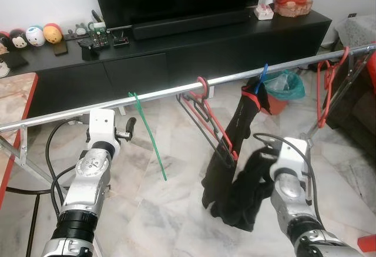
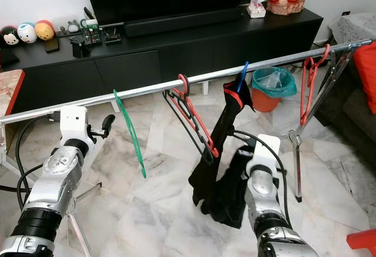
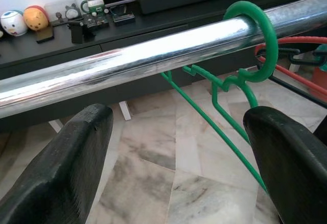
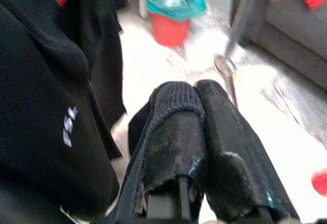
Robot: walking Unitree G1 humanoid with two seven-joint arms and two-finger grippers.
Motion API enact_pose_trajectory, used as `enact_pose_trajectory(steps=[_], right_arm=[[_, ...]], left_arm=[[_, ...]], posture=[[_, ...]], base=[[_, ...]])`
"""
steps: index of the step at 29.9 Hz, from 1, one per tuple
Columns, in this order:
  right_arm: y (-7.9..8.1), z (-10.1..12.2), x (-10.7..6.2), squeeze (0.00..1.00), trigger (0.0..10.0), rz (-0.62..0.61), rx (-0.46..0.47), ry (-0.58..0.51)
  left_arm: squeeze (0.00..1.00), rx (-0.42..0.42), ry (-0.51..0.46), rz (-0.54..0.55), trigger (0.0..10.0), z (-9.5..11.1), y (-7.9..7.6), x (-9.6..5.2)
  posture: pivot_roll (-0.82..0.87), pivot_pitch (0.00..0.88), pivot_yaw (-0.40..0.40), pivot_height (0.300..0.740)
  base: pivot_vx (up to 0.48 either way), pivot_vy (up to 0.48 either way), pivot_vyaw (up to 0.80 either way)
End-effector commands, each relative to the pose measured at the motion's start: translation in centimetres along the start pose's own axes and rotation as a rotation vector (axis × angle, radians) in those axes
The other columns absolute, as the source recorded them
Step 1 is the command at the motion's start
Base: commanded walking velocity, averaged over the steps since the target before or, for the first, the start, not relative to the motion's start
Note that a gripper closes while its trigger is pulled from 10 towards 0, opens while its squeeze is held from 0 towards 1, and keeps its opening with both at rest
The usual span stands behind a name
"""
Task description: Hang hanger
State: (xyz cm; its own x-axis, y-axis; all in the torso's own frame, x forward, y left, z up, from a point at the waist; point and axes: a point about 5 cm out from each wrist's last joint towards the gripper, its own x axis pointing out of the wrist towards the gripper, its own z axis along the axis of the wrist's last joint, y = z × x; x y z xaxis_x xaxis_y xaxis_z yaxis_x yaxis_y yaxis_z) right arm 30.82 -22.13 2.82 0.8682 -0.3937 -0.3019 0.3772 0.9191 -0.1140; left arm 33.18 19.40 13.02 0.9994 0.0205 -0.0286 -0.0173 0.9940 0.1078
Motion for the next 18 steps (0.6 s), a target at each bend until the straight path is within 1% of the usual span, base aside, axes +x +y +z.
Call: enact_pose_trajectory(steps=[1,2,5,6,8,10,13,15,17,18], right_arm=[[-0.6,-0.5,-0.1,0.0,10.0,-0.019,-0.013,0.017],[-2.0,-1.9,-0.4,0.0,10.0,-0.048,-0.039,0.064],[-2.8,-2.6,-0.6,0.0,10.0,-0.067,-0.051,0.089],[-3.4,-3.3,-0.8,0.0,10.0,-0.072,-0.062,0.111],[-3.6,-4.1,-1.2,0.0,10.0,-0.068,-0.077,0.133],[-4.0,-6.0,-2.2,0.0,10.0,-0.062,-0.122,0.195],[-4.6,-7.7,-3.1,0.0,10.0,-0.083,-0.102,0.254],[-4.9,-8.9,-3.9,0.0,10.0,-0.093,-0.114,0.292],[-4.6,-10.2,-4.8,0.0,10.0,-0.062,-0.141,0.338],[-4.5,-10.6,-5.1,0.0,10.0,-0.051,-0.148,0.352]], left_arm=[[0.0,0.004,0.016,0.008,10.0,-0.3,0.0,-0.1],[0.0,0.001,0.016,0.015,10.0,-0.3,0.0,-0.2],[0.0,0.0,0.016,0.018,10.0,-0.3,0.0,-0.2],[0.0,-0.002,0.016,0.018,10.0,-0.3,0.0,-0.2],[0.0,-0.005,0.015,0.02,10.0,-0.3,0.0,-0.2],[0.0,-0.008,0.013,0.022,10.0,-0.3,0.0,-0.2],[0.0,-0.013,0.009,0.023,10.0,-0.3,0.0,-0.2],[0.0,-0.015,0.007,0.024,10.0,-0.2,0.0,-0.2],[0.0,-0.016,0.006,0.021,10.0,-0.2,0.1,-0.2],[0.0,-0.017,0.005,0.021,10.0,-0.2,0.1,-0.2]], posture=[[0.02,0.0,0.036,0.728],[0.02,0.0,0.035,0.728],[0.02,0.0,0.033,0.728],[0.02,0.0,0.031,0.728],[0.02,0.0,0.027,0.728],[0.02,0.0,0.025,0.728],[0.02,0.0,0.025,0.728],[0.02,0.0,0.026,0.728],[0.02,0.0,0.03,0.728],[0.02,0.0,0.028,0.728]], base=[[0.0,0.0,0.0],[0.0,0.0,0.0],[0.0,0.0,0.0],[0.0,0.0,0.0],[0.0,0.0,0.0],[0.0,0.0,0.0],[0.0,0.0,0.0],[0.0,0.0,0.0],[0.0,0.0,0.0],[0.0,0.0,0.0]])
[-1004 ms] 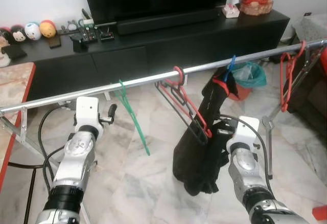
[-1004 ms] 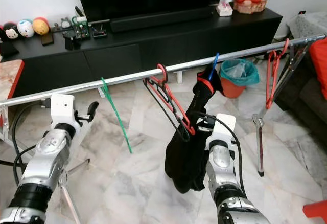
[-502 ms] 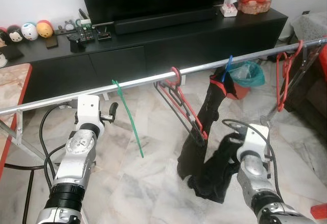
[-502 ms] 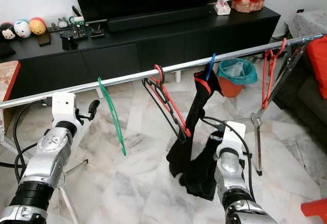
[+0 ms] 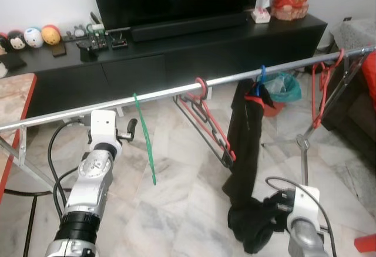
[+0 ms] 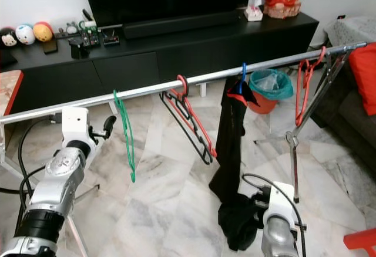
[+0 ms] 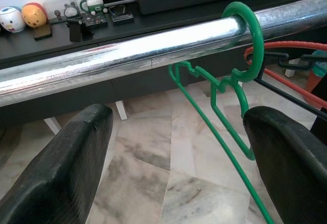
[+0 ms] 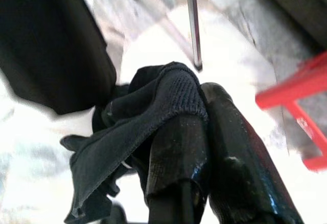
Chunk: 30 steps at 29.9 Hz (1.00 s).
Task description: Hang hanger
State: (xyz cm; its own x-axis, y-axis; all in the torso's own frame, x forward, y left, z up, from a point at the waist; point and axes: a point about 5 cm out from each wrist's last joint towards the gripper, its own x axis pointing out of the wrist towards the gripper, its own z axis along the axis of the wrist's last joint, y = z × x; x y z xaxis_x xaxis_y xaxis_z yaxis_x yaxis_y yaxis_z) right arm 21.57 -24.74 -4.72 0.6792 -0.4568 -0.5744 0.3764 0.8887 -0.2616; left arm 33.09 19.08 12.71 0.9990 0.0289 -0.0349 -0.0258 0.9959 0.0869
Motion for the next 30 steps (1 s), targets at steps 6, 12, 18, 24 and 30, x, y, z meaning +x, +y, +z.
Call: enact_pose_trajectory(steps=[6,12,18,24,30], right_arm=[[1.5,-5.2,-2.0,0.0,10.0,0.073,-0.153,0.215],[1.9,-7.5,-3.2,0.0,10.0,0.097,-0.133,0.306],[1.6,-8.5,-3.7,0.0,10.0,0.119,-0.149,0.342],[1.3,-8.3,-3.5,0.0,10.0,0.111,-0.146,0.334],[1.2,-7.9,-3.2,0.0,10.0,0.112,-0.14,0.319]], left_arm=[[0.0,-0.001,-0.008,0.013,10.0,0.2,0.4,0.0],[0.0,-0.004,-0.01,0.009,10.0,0.2,0.4,0.0],[0.0,-0.004,-0.011,0.002,10.0,0.2,0.3,0.0],[0.0,-0.005,-0.007,-0.002,10.0,0.2,0.2,0.0],[0.0,-0.007,-0.008,-0.003,10.0,0.2,0.1,0.0]], posture=[[0.02,0.0,0.03,0.728],[0.02,0.0,0.033,0.728],[0.02,0.0,0.034,0.728],[0.02,0.0,0.033,0.728],[0.02,0.0,0.032,0.728]], base=[[0.0,0.0,0.0],[0.0,0.0,0.0],[0.0,0.0,0.0],[0.162,0.0,0.0],[0.244,0.0,0.0]])
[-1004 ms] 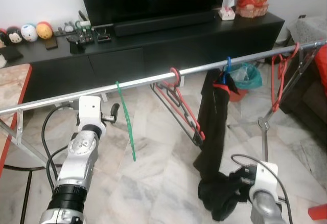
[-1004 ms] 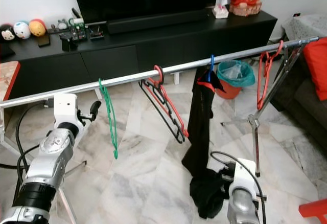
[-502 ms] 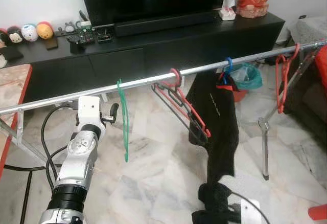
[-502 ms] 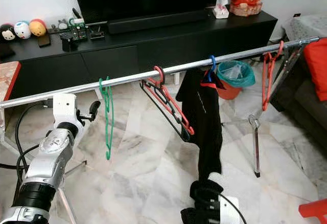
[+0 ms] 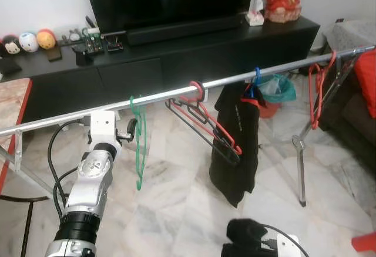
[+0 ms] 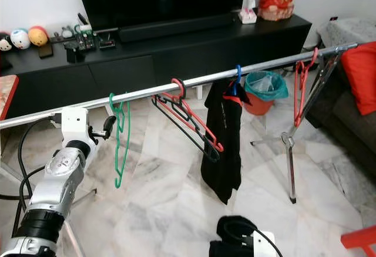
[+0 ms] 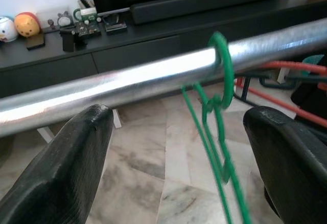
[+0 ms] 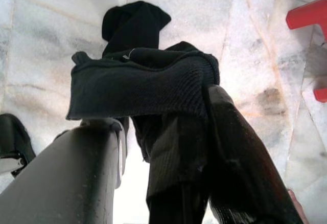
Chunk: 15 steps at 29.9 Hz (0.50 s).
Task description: Hang hanger
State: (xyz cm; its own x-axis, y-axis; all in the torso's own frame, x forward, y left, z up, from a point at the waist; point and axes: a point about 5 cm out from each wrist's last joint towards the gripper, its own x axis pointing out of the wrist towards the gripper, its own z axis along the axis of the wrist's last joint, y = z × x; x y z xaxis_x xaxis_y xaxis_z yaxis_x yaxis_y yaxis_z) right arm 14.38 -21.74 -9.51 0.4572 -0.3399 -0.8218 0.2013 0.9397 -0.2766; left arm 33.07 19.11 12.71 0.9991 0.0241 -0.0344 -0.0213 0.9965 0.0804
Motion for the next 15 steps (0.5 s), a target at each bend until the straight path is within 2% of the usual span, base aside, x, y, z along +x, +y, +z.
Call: enact_pose_trajectory(steps=[1,8,15], right_arm=[[-0.06,0.63,0.09,0.0,10.0,0.001,0.005,-0.021],[0.08,0.96,0.11,0.0,10.0,0.005,0.002,-0.032],[0.21,1.28,0.13,0.0,10.0,0.009,0.001,-0.047]], left_arm=[[0.0,-0.001,-0.007,0.001,10.0,0.17,0.11,-0.01],[0.0,-0.002,-0.008,0.0,10.0,0.16,0.05,-0.04],[0.0,0.005,-0.016,0.008,10.0,0.25,0.77,-0.71]], posture=[[0.02,0.0,0.032,0.728],[0.02,0.0,0.029,0.728],[0.02,0.0,0.026,0.728]], base=[[0.244,0.0,0.0],[0.244,0.0,0.0],[0.0,0.0,0.0]])
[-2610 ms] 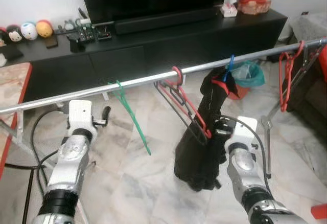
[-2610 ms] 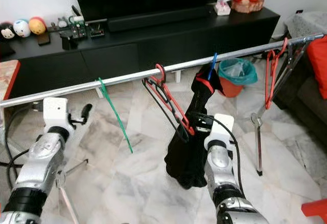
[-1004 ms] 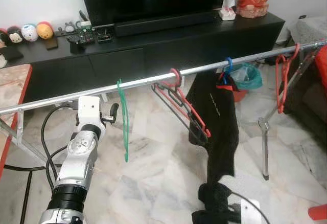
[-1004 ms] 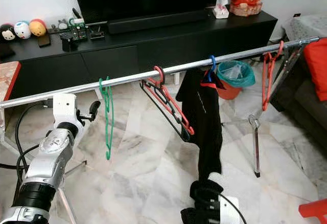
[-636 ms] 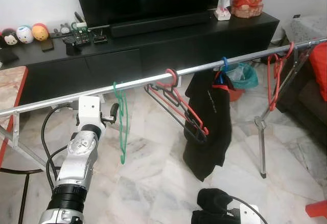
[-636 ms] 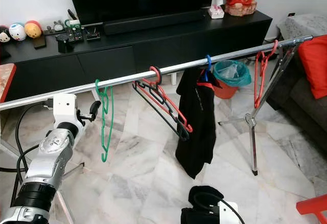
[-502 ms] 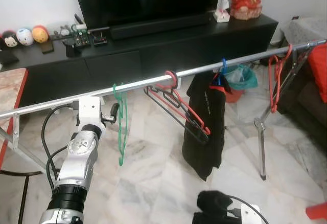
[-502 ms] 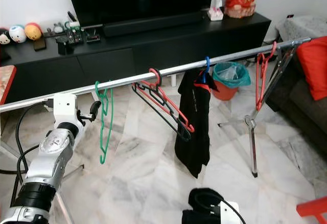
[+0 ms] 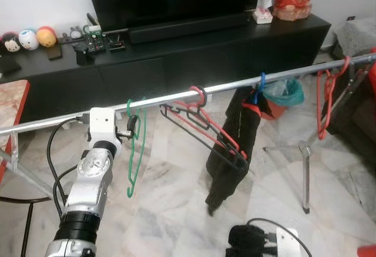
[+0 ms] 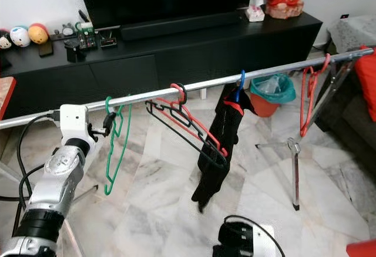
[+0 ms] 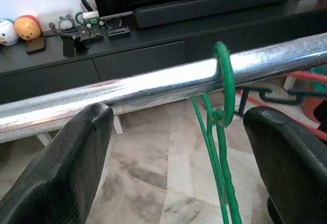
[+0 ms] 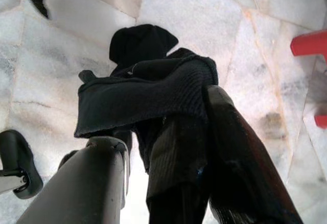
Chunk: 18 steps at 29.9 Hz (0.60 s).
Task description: Hang hanger
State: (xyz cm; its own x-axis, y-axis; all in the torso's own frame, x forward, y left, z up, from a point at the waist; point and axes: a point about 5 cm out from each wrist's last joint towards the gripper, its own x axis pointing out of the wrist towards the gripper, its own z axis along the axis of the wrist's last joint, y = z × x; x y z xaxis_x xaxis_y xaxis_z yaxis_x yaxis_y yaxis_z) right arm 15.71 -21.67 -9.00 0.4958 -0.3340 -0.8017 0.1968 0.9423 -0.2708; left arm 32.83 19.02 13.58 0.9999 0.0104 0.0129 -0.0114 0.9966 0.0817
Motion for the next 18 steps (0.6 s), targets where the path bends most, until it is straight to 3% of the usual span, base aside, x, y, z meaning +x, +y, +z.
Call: enact_pose_trajectory(steps=[1,8,18], right_arm=[[0.0,-0.1,0.0,0.0,10.0,0.002,0.002,-0.004],[0.1,0.0,0.0,0.0,10.0,0.007,-0.001,-0.01],[0.1,0.3,0.0,0.0,10.0,0.007,0.001,-0.023]], left_arm=[[0.0,0.004,0.032,0.017,10.0,-0.6,0.8,-0.5],[0.0,0.023,0.073,-0.07,10.0,-1.4,0.2,-1.5],[0.0,0.048,0.114,-0.066,10.0,-3.5,0.2,-2.5]], posture=[[0.02,0.0,0.026,0.728],[0.02,0.0,0.025,0.728],[0.02,0.0,0.025,0.728]], base=[[0.0,0.0,0.0],[0.0,0.0,0.0],[0.0,0.0,0.0]])
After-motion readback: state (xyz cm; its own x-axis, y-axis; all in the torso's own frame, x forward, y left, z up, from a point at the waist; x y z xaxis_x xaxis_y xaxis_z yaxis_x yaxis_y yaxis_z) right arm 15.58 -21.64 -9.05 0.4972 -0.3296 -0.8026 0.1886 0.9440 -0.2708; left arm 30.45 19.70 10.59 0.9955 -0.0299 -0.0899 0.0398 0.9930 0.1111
